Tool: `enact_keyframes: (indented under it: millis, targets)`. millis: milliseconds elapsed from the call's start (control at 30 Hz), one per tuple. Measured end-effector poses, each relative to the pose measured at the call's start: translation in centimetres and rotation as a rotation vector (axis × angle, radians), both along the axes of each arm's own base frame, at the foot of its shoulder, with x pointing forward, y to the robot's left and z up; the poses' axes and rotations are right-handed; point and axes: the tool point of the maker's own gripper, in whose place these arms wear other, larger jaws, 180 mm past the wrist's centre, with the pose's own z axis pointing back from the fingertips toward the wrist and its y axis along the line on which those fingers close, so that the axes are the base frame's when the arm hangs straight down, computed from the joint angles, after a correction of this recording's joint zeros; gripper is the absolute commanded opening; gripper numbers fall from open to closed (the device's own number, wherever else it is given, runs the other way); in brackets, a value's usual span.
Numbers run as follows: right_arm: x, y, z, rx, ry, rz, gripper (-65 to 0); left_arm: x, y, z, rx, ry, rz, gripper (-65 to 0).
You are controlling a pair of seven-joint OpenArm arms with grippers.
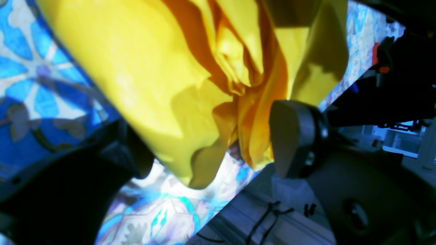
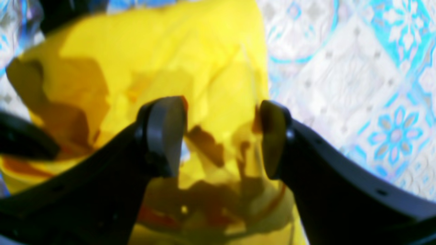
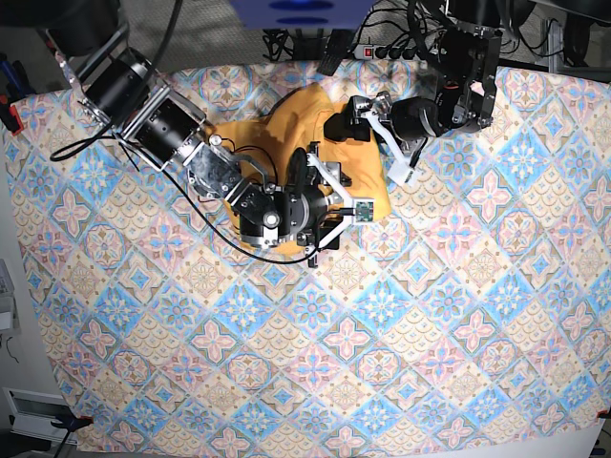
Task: Fold the T-shirt properly
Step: 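Reach the right gripper across and grasp the bunched shirt near the left gripper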
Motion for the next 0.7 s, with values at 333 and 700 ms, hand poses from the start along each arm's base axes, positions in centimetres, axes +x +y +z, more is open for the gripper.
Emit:
enact_keyframes:
  millis: [333,700]
  targets:
    - [1.5,-1.6,-1.6,-0.011,0.031,-0.049,-58.5,0.0,0.0,0.0,-0.001,0.0,0.002,-15.7]
    - [3.0,1.4,2.2,0.089,-0.031,-0.047,-60.0,0.1,0.1,0.0,-0.002,-0.006,0.009,-15.7]
